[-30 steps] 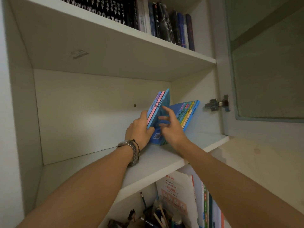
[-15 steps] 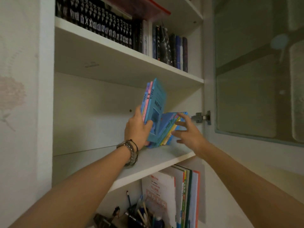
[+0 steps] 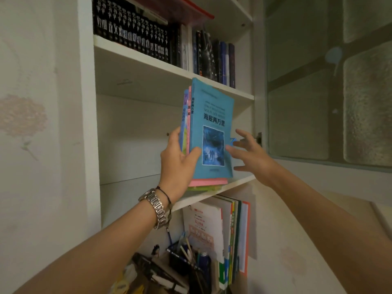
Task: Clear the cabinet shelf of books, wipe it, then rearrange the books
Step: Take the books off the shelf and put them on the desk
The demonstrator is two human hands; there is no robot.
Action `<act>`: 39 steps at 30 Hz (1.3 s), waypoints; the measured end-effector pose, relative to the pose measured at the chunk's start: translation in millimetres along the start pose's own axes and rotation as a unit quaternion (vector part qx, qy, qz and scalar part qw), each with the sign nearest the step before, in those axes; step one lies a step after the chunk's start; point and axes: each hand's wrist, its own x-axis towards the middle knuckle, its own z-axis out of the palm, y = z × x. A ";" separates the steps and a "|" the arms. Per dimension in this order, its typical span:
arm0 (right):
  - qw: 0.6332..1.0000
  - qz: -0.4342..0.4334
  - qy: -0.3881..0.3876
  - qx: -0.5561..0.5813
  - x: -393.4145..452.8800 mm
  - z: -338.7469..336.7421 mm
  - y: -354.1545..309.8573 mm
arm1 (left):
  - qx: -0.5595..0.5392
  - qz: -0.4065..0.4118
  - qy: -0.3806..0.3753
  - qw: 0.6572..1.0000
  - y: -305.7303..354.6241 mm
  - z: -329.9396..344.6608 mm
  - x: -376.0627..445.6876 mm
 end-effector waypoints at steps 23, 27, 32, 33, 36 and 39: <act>0.996 0.015 0.057 0.064 -132.9 -7.2 37.9 | -0.189 -0.153 -0.042 0.969 9.3 13.8 -115.4; 0.990 0.060 0.116 0.052 -174.3 -17.5 58.2 | -0.213 -0.209 -0.041 0.953 -6.6 35.0 -153.3; 0.978 0.103 0.177 0.029 -224.7 -27.4 85.6 | -0.224 -0.233 -0.075 0.943 -27.2 58.7 -198.0; 0.976 0.113 0.187 0.026 -235.4 -29.2 90.6 | -0.222 -0.231 -0.083 0.943 -30.2 63.3 -206.9; 0.965 0.137 0.223 0.016 -270.5 -38.2 107.6 | -0.226 -0.257 -0.116 0.933 -37.4 78.5 -236.3; 0.952 0.160 0.260 -0.005 -308.5 -48.9 125.3 | -0.240 -0.301 -0.155 0.910 -42.7 94.5 -267.2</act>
